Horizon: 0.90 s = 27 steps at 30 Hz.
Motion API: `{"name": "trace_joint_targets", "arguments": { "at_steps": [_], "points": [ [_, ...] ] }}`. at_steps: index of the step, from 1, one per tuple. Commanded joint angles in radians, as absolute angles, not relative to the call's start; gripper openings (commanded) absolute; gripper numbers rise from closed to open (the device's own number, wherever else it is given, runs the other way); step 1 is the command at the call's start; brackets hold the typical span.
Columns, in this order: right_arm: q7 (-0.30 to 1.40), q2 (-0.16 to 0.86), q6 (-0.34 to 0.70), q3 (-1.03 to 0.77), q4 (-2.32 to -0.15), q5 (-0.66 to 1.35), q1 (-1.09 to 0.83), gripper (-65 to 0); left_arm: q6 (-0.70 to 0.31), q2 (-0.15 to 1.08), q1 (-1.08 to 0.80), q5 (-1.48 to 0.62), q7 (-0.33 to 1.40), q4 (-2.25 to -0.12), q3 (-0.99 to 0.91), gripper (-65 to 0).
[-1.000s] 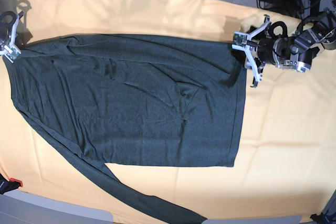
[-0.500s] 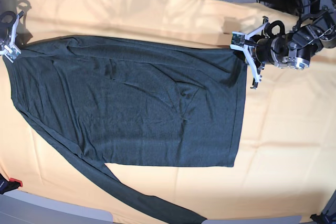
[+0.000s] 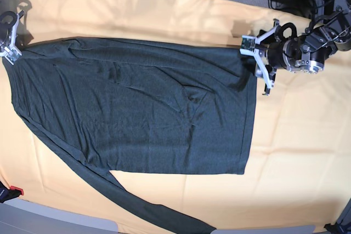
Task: Fold the T-shirt properly
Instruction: 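Hold the shirt edge with the left gripper and shift it along the edge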
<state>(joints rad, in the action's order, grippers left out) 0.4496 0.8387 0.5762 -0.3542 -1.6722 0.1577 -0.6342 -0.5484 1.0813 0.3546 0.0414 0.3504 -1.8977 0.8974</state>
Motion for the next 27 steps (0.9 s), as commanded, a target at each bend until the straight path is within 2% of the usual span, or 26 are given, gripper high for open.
{"name": "trace_joint_targets", "arguments": {
  "at_steps": [1, 21, 25, 27],
  "points": [
    [0.449, 0.862, 0.564, -0.365, -1.679, 0.160, -0.632, -65.0, -0.507, 1.100, 0.375, 0.049, 0.348, -1.906, 0.886, -38.6],
    [0.449, 0.862, 0.564, -0.365, -1.679, 0.160, -0.632, -65.0, -0.474, 1.100, 0.408, -0.011, 0.348, -1.906, 0.886, -37.9],
    [0.449, 0.862, 0.564, -0.365, -1.679, 0.160, -0.632, -65.0, -0.581, 1.100, 0.433, -0.059, 0.348, -1.906, 0.886, -37.9],
    [0.449, 0.862, 0.564, -0.365, -1.679, 0.160, -0.632, -65.0, -0.596, 1.099, 0.435, -0.080, 0.350, -1.906, 0.886, -38.0]
  ]
}}
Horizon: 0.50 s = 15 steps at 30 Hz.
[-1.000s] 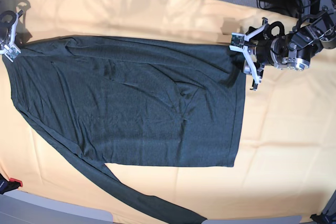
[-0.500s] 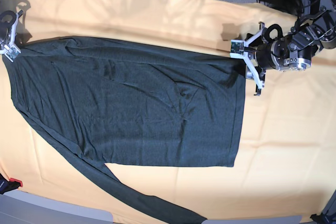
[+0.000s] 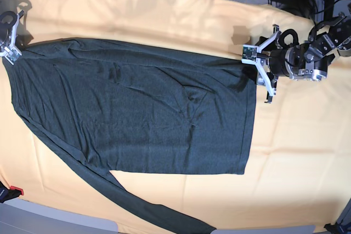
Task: Fold the T-shirt properly
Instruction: 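Hold the shirt edge with the left gripper and shift it along the edge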
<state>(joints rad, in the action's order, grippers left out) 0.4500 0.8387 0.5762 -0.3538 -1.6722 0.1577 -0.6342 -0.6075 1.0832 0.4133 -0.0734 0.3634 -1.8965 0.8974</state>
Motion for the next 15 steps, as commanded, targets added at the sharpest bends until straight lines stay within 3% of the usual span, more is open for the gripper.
{"name": "trace_joint_targets", "arguments": {
  "at_steps": [1, 4, 8, 15],
  "points": [
    [0.449, 0.862, 0.564, -0.365, -1.679, 0.160, -0.632, -65.0, -0.601, 1.099, 0.435, -0.099, 0.358, -1.906, 0.886, -38.0],
    [0.449, 0.862, 0.564, -0.365, -1.679, 0.160, -0.632, -65.0, -0.603, 1.100, 0.435, -0.146, 0.388, -1.906, 0.886, -44.1],
    [0.449, 0.862, 0.564, -0.365, -1.679, 0.160, -0.632, -65.0, -0.582, 1.100, 0.435, -0.148, 0.394, -1.906, 0.886, -65.0],
    [0.449, 0.862, 0.564, -0.365, -1.679, 0.160, -0.632, -65.0, -0.553, 1.100, 0.436, -0.147, 0.394, -1.911, 0.886, -65.0]
  ]
}}
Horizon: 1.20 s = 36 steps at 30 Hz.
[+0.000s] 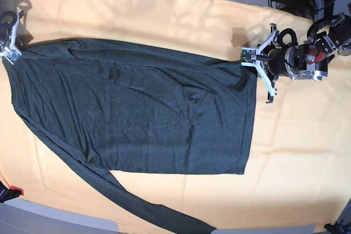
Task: Fold the T-shirt properly
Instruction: 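Hold the shirt edge with the left gripper and shift it along the edge, then pull the shirt with both grippers away from the hem to flatten it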
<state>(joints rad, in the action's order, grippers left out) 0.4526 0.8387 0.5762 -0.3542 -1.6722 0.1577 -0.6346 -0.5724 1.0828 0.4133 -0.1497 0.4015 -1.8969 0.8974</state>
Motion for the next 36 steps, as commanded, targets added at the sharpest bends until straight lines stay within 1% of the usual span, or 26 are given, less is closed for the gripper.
{"name": "trace_joint_targets", "arguments": {
  "at_steps": [1, 8, 11, 15, 17, 20, 23, 26, 30, 36],
  "points": [
    [0.449, 0.862, 0.564, -0.365, -1.679, 0.160, -0.632, -65.0, -0.553, 1.100, 0.437, -0.147, 0.397, -1.915, 0.886, -65.0],
    [0.450, 0.862, 0.564, -0.365, -1.679, 0.159, -0.632, -65.0, -0.541, 1.100, 0.459, -0.148, 0.401, -1.968, 0.886, -65.0],
    [0.450, 0.862, 0.564, -0.365, -1.679, 0.160, -0.632, -65.0, -0.522, 1.100, 0.460, -0.148, 0.401, -1.972, 0.886, -65.0],
    [0.450, 0.862, 0.565, -0.365, -1.679, 0.160, -0.632, -65.0, -0.524, 1.100, 0.460, -0.148, 0.405, -1.972, 0.886, -65.0],
    [0.450, 0.862, 0.579, -0.365, -1.679, 0.160, -0.632, -65.0, -0.545, 1.100, 0.460, -0.148, 0.415, -1.972, 0.886, -65.0],
    [0.462, 0.862, 0.634, -0.365, -1.679, 0.159, -0.632, -65.0, -0.623, 1.103, 0.460, -0.148, 0.427, -1.972, 0.886, -65.0],
    [0.498, 0.868, 0.640, -0.365, -1.680, 0.156, -0.632, -65.0, -0.690, 1.119, 0.461, -0.148, 0.426, -1.972, 0.886, -65.0],
    [0.517, 0.886, 0.643, -0.365, -1.680, 0.157, -0.643, -65.0, -0.698, 1.151, 0.460, -0.149, 0.416, -1.972, 0.886, -65.0],
    [0.517, 0.915, 0.683, -0.365, -1.692, 0.160, -0.669, -65.0, -0.698, 1.188, 0.460, -0.206, 0.408, -1.975, 0.886, -65.0],
    [0.545, 0.951, 0.680, -0.365, -1.773, 0.159, -0.768, -65.0, -0.698, 1.260, 0.460, -0.246, 0.408, -2.046, 0.886, -65.0]
  ]
}}
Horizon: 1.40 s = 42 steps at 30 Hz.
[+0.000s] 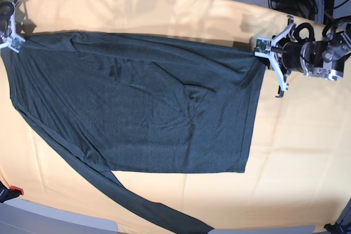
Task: Fold the T-shirt properly
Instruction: 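Pull the shirt with both grippers away from the hem to flatten it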
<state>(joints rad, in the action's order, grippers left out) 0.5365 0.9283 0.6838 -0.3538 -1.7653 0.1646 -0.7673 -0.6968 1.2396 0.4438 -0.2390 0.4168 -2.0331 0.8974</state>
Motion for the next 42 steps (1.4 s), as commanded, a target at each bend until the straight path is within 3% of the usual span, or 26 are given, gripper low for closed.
{"name": "trace_joint_targets", "arguments": {
  "at_steps": [1, 17, 34, 35, 39, 40, 42],
  "points": [
    [0.554, 0.951, 0.677, -0.366, -1.785, 0.159, -0.781, -65.0, -0.698, 1.274, 0.460, -0.247, 0.408, -2.065, 0.886, -65.0],
    [0.642, 0.950, 0.661, -0.367, -1.825, 0.160, -0.974, -65.0, -0.698, 1.414, 0.341, -0.298, 0.422, -2.134, 0.886, -65.0],
    [0.731, 0.950, 0.697, -0.367, -1.826, 0.287, -0.975, -65.0, -0.698, 1.444, 0.255, -0.298, 0.427, -2.134, 0.886, -65.0],
    [0.738, 0.950, 0.697, -0.367, -1.826, 0.295, -0.975, -62.4, -0.698, 1.444, 0.256, -0.297, 0.427, -2.134, 0.886, -65.0],
    [0.789, 0.951, 0.698, -0.367, -1.826, 0.345, -0.975, -33.9, -0.698, 1.444, 0.262, -0.298, 0.427, -2.134, 0.886, -35.6],
    [0.791, 0.951, 0.698, -0.367, -1.827, 0.345, -0.975, -29.7, -0.698, 1.444, 0.264, -0.298, 0.427, -2.134, 0.886, -31.2],
    [0.791, 0.950, 0.698, -0.367, -1.840, 0.346, -0.975, -28.6, -0.698, 1.446, 0.267, -0.297, 0.427, -2.134, 0.886, -30.1]
  ]
}}
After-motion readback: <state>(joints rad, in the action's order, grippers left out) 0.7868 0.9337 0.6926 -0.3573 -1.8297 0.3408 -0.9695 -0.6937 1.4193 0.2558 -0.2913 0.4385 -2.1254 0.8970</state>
